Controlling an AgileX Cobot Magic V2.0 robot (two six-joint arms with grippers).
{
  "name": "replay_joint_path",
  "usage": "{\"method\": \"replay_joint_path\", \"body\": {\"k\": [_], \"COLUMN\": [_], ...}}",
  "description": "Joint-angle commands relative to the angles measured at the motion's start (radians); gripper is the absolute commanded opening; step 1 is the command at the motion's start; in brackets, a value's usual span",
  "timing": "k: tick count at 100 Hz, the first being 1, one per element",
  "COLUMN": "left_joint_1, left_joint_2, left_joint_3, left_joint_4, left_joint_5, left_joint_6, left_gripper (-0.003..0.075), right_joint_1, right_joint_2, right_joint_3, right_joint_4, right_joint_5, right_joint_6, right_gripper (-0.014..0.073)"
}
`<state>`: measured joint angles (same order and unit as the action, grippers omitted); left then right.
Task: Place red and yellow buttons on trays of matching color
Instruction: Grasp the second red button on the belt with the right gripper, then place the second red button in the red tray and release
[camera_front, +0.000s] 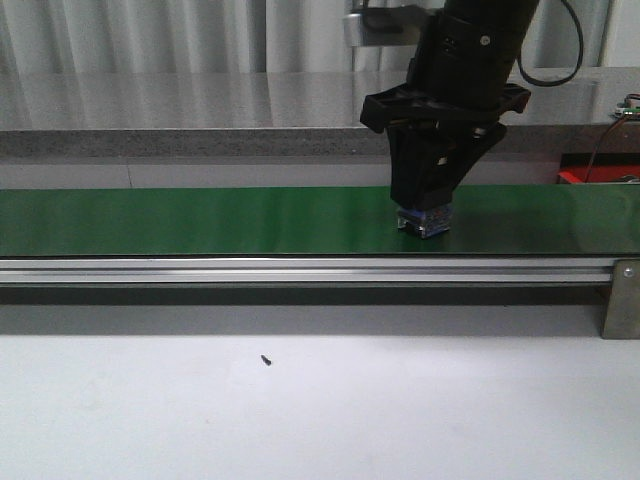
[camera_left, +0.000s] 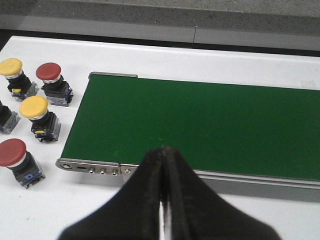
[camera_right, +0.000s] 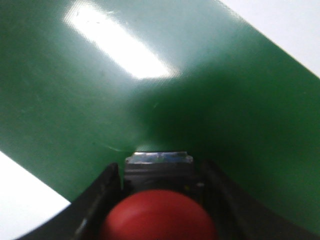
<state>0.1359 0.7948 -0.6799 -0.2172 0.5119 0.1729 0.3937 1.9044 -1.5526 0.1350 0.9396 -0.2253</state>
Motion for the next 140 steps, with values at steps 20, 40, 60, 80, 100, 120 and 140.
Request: {"method": "replay_joint_path", "body": {"k": [20,40,60,80,100,120,140], "left_joint_1": [-0.006,-0.006,-0.006,-0.006,-0.006,-0.006,-0.006], "left_joint_2": [-0.002,-0.002,-0.002,-0.002,-0.002,-0.002,-0.002], "left_joint_3": [-0.029,-0.029,-0.029,-0.029,-0.029,-0.029,-0.029], "left_joint_4": [-0.016,-0.016,-0.016,-0.016,-0.016,-0.016,-0.016], "left_joint_5": [-0.059,-0.059,-0.059,-0.059,-0.059,-0.059,-0.059], "left_joint_6": [0.000,0.000,0.000,0.000,0.000,0.000,0.000], "left_gripper": [-0.0020,-0.0020,-0.0020,-0.0020,-0.0020,-0.0020,-0.0020], "right_joint_1": [-0.075,-0.286,-0.497,-0.597,-0.627,-0.627,-0.629], "right_joint_2": [-0.136,-0.146,-0.133,-0.035,0.116,0.242,0.306], "right_joint_3": [-0.094,-0.207,-0.255,-0.314,-0.441,-0.547,-0.556], "right_joint_4": [-0.002,-0.002,-0.002,-0.002,-0.002,0.001,-0.006], "right_joint_5": [0.062,0.097,0.015,-0.035,-0.018,-0.009,-0.040], "right_joint_6": [0.011,0.011,0.011,0.011,0.011,0.011,0.011], "right_gripper": [0.0174,0.0174,0.0174,0.0174,0.0174,0.0174,0.0174]}}
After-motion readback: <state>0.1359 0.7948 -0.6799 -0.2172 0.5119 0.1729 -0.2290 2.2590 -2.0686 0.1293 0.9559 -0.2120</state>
